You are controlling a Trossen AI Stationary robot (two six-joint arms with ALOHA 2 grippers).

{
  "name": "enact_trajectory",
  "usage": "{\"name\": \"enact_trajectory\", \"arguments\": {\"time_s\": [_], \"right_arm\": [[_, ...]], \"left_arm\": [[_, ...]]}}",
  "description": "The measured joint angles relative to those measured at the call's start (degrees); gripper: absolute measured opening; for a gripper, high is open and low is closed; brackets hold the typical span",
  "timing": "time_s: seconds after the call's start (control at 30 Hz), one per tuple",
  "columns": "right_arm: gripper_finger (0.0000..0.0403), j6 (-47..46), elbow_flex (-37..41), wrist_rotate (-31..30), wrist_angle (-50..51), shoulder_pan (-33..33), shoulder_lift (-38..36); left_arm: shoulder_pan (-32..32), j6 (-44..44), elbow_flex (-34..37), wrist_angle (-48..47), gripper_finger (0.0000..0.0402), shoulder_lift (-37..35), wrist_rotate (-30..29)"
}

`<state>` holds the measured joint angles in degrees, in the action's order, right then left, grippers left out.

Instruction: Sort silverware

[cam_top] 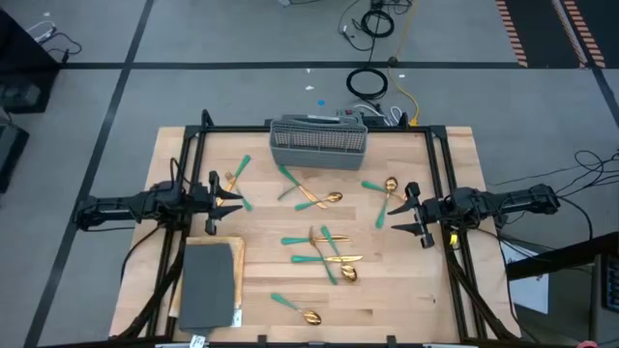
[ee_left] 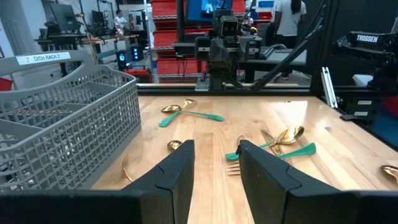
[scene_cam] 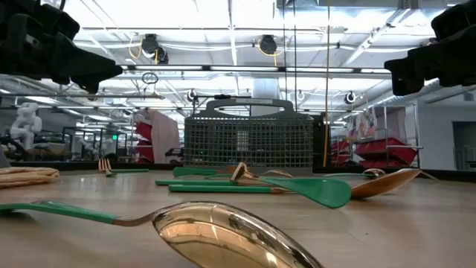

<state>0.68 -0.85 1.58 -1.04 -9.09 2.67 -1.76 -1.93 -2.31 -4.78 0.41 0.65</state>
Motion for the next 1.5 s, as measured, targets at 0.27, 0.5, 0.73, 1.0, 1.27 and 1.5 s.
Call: {"name": "enact_trajectory", "arguments": {"time_s": [0.27,0.5,0.73,1.0,1.27,1.5], "right_arm": [[0.0171,0.01,0.00,0.00,0.00,0.00,0.01],[0.0171,1.66,0.01,-1.04,-2.40,0.01,-0.03],[0.0171,1.54,0.03,-1.58,-2.55,0.01,0.03],[0.0171,1.55,0.03,-1.72,-2.29,0.01,0.03],[0.0171,1.52,0.03,-1.72,-2.29,0.01,0.03],[0.0171,1.52,0.03,-1.70,-2.29,0.01,0.03]], "left_arm": [[0.01,0.00,-0.01,-0.01,0.0132,0.01,0.00],[0.02,0.00,-0.01,-0.02,0.0132,0.02,0.00],[0.02,0.00,0.00,0.00,0.0132,0.00,0.00],[0.02,0.00,0.00,-0.02,0.0132,0.02,0.00],[0.01,0.00,0.00,-0.02,0.0132,0.00,0.01],[0.02,0.00,0.00,-0.02,0.0132,0.00,0.00]]}}
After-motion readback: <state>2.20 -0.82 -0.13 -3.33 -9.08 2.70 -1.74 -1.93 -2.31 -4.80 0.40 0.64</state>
